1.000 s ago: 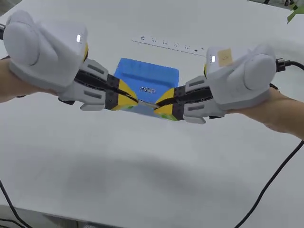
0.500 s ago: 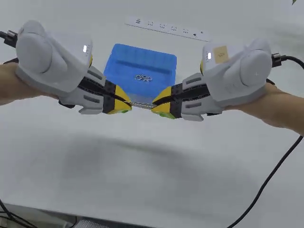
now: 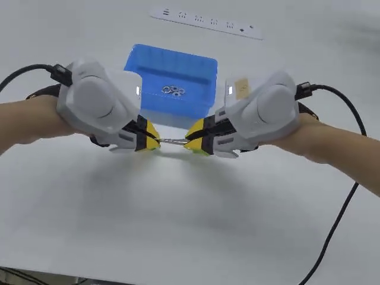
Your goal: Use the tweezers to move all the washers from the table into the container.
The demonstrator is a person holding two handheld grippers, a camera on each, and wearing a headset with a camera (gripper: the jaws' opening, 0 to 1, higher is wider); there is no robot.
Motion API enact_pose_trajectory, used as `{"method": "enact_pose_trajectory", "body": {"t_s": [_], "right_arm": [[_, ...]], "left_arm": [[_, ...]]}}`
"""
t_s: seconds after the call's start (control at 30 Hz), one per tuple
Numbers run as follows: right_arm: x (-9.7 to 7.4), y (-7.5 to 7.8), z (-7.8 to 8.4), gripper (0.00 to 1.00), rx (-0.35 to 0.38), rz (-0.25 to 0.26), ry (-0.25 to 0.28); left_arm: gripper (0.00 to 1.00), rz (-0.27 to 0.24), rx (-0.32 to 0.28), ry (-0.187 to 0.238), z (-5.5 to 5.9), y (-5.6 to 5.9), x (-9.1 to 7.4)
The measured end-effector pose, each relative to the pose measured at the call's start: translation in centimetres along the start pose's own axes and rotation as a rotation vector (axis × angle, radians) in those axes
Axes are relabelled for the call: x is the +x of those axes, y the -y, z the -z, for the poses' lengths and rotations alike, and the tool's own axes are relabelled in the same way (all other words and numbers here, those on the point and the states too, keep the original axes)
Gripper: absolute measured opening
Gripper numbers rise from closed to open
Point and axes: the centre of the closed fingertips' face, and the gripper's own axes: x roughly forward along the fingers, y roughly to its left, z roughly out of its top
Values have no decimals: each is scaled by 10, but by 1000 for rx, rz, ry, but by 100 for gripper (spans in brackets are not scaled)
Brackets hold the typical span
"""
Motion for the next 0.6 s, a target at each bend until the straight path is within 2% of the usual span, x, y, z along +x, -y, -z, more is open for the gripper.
{"method": "enact_pose_trajectory", "body": {"t_s": [0.2, 0.47, 0.6], "right_arm": [[4, 7, 8, 7, 35, 3, 3], [7, 9, 12, 7, 48, -5, -18], [8, 10, 11, 8, 48, -4, -23]], "left_arm": [[5, -21, 23, -4, -3, -10, -1], [8, -30, 63, -23, -5, -11, -1], [8, -29, 61, -29, -5, -12, -1]]}}
